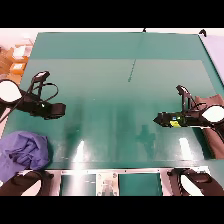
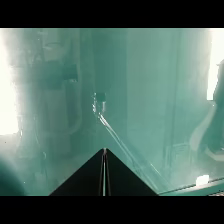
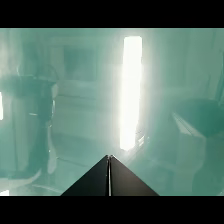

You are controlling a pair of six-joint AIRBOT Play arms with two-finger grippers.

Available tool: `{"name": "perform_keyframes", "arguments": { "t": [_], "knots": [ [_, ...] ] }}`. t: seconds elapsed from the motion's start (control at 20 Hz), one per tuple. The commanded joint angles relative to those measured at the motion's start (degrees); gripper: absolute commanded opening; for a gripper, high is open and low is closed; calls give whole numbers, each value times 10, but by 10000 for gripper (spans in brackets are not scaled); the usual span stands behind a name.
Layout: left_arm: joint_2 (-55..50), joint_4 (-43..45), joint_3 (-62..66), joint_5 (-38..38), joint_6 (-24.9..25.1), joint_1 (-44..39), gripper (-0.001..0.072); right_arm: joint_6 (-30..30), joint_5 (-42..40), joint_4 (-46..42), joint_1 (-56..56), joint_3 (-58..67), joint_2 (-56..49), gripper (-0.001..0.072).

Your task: Fold the shirts.

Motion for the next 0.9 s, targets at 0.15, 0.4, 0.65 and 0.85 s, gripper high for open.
{"name": "perform_keyframes", "arguments": {
  "t": [0.15,0.4,0.65,0.85],
  "knots": [
    [1,44,4,-43,-13,0,24,0,0,0,0,0,0,16],
    [1,359,-4,-155,-108,2,720,0,0,0,0,0,0,17],
    [-5,360,-143,-125,-115,114,720,0,0,0,0,0,0,16],
    [-5,304,-229,-15,-51,237,720,0,0,0,0,0,0,16]
  ]
}}
